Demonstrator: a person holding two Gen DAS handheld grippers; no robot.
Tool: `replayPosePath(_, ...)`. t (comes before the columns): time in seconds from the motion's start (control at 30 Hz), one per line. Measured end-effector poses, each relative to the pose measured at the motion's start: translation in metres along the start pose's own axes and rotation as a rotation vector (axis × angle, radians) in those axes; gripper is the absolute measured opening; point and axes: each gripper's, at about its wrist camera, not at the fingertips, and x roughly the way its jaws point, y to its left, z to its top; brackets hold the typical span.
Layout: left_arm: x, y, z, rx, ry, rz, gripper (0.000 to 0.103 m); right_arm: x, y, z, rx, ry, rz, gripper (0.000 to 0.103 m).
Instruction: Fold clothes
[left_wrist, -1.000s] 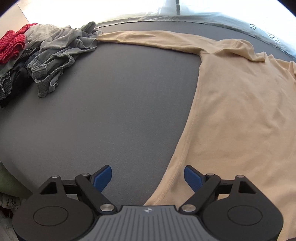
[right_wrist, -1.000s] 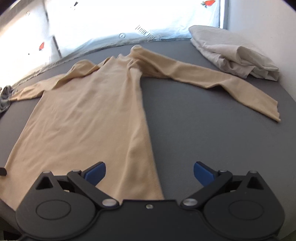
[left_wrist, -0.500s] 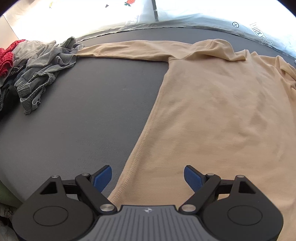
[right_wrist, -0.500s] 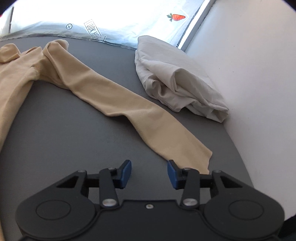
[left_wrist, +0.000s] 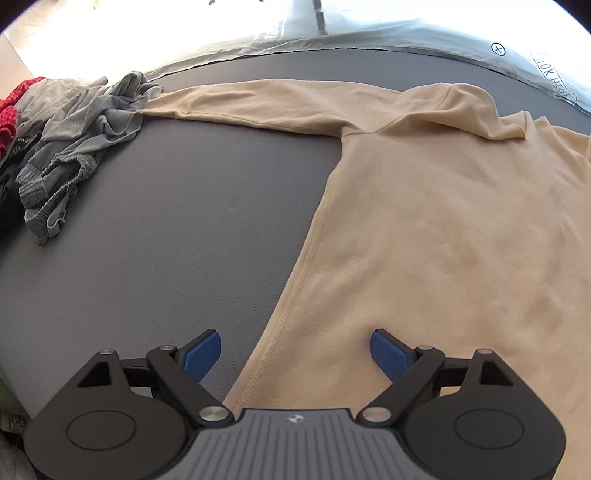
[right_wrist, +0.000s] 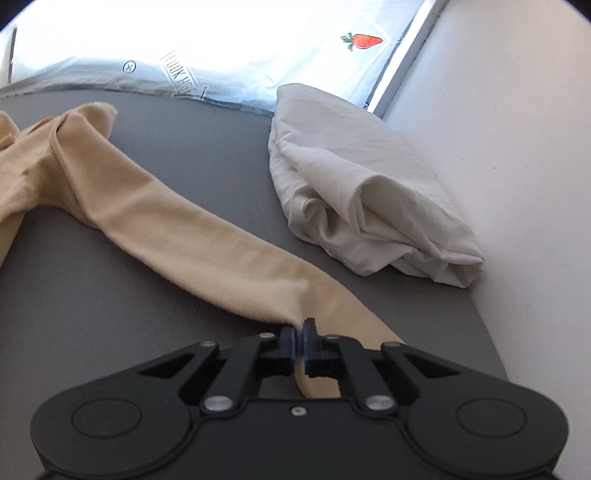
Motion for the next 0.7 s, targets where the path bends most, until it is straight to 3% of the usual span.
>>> replayPosePath(0.03, 0.0, 0.0, 0.0, -0.001, 0.003, 0.0, 0.091, -0.008, -0.007, 0.001, 0.048, 0.006, 0.0, 0.004)
replayPosePath(0.13, 0.002, 0.002, 0.003, -0.002, 0.016, -0.009, 0.092, -0.04, -0.039, 0.01, 0.251, 0.03, 0.109, 0.004)
replayPosePath(0.27, 0.003, 0.005, 0.003, -0.014, 0.024, -0.018, 0.093, -0.063, -0.101, 0.01, 0.701, 0.083, 0.396, 0.004)
replayPosePath(0.33, 0.004, 0.006, 0.003, -0.019, 0.027, -0.02, 0.094, -0.053, -0.13, 0.003, 0.917, 0.119, 0.477, 0.004)
replayPosePath(0.4, 0.005, 0.007, 0.004, -0.026, 0.03, -0.021, 0.095, -0.031, -0.147, -0.005, 1.008, 0.169, 0.439, 0.004)
replayPosePath(0.5, 0.006, 0.009, 0.003, -0.046, 0.036, -0.027, 0.096, 0.007, -0.151, -0.012, 0.947, 0.307, 0.247, 0.01)
replayPosePath(0.63, 0.005, 0.01, 0.001, -0.065, 0.037, -0.026, 0.096, 0.015, -0.126, -0.005, 0.704, 0.306, 0.054, 0.041)
replayPosePath(0.7, 0.004, 0.008, -0.001, -0.066, 0.033, -0.016, 0.096, 0.004, -0.103, 0.002, 0.544, 0.243, -0.014, 0.043)
